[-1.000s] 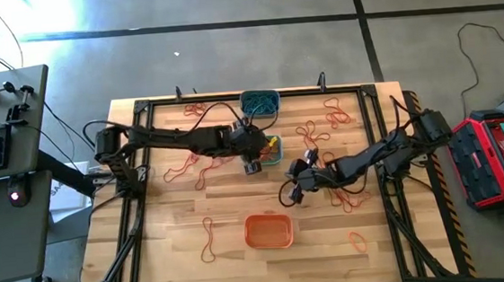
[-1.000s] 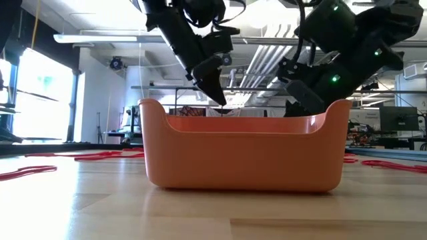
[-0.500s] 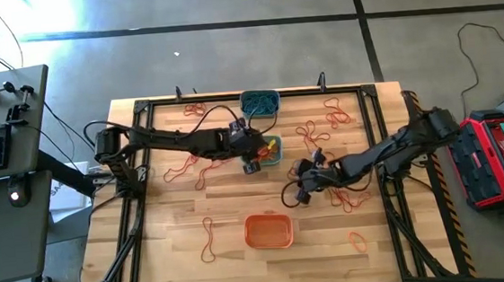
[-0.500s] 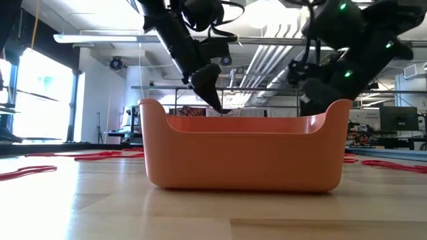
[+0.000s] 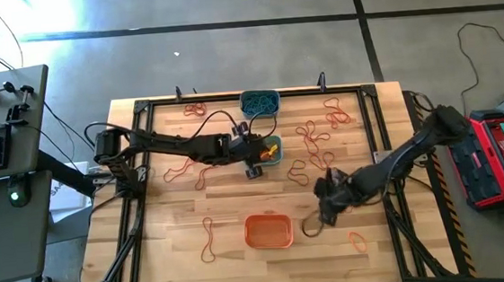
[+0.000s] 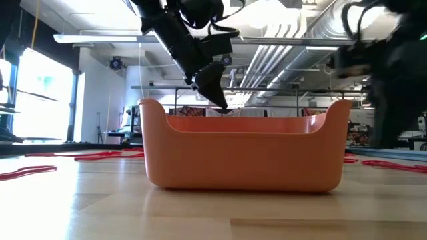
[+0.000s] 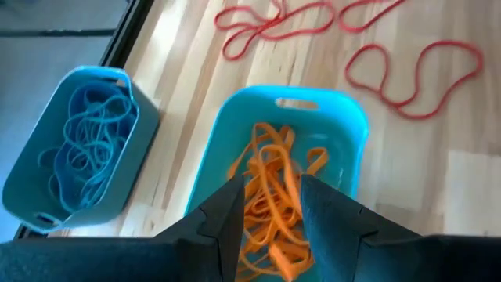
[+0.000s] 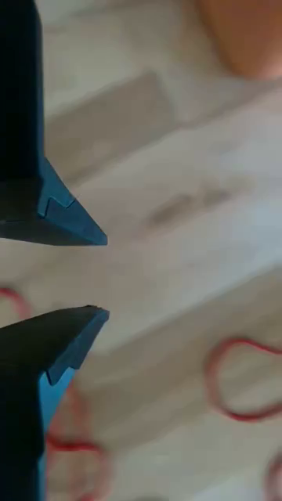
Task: Sort rubber bands into baskets
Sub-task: Put the orange rubber band into the green bin
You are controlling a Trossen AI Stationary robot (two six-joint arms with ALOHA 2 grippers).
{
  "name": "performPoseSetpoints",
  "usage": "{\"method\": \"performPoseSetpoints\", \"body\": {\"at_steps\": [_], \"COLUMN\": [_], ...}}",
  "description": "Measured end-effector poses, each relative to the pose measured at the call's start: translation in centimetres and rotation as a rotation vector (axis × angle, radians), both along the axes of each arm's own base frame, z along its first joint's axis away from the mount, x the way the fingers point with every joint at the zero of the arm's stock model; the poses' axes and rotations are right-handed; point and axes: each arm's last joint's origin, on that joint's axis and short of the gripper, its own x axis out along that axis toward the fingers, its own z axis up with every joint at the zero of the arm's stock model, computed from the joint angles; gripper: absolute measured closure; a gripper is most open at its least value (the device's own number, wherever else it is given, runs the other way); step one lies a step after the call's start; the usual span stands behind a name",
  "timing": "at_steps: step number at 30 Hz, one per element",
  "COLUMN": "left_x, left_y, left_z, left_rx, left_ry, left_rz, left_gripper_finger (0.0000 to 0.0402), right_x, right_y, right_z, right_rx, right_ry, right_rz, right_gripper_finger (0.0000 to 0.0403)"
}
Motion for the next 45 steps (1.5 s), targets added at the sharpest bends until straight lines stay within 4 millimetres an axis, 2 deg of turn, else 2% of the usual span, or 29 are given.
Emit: {"method": "performPoseSetpoints", "body": {"at_steps": [4,9,15,20,25,30,33,40,45], "left_x": [0.3,0.5,0.6,0.6,0.8,0.9,0.9,1.0,1.3], "left_y": [-0.5,-0.8,-0.8,-0.3,0.4,0.2,-0.5,-1.0,-1.4], "left_z": [0.2,0.4,0.4,0.0,-2.0,-3.2,-3.0,-1.7,-1.3], "left_rx": [0.006,-0.013,-0.028,-0.012,-0.059,-0.152,-0.150,-0.144,-0.173], "left_ry": [-0.032,-0.052,-0.056,-0.026,0.044,0.082,0.077,0.015,-0.036], "left_rz": [-0.019,-0.069,-0.113,-0.120,-0.111,-0.188,-0.205,-0.221,-0.265], "left_gripper_finger": [0.0287,0.0287,0.0287,0.0287,0.0287,0.0289,0.0309,0.0388,0.0397], "right_x": [-1.1,-3.1,-5.6,-6.6,-7.3,-7.4,-7.3,-6.9,-6.7], "right_y": [2.4,4.8,6.2,7.1,8.0,8.5,8.6,9.0,9.2], "right_z": [1.2,1.2,0.3,-0.1,-0.5,-1.2,-1.5,-2.5,-2.9], "right_rx": [0.078,0.196,0.207,0.210,0.213,0.212,0.203,0.170,0.158], "right_ry": [0.066,0.142,0.238,0.276,0.290,0.350,0.343,0.344,0.346], "right_rz": [-0.010,-0.100,-0.215,-0.248,-0.229,-0.196,-0.168,-0.100,-0.057], "right_gripper_finger": [0.0277,0.0277,0.0277,0.0277,0.0277,0.0277,0.0277,0.0280,0.0324]}}
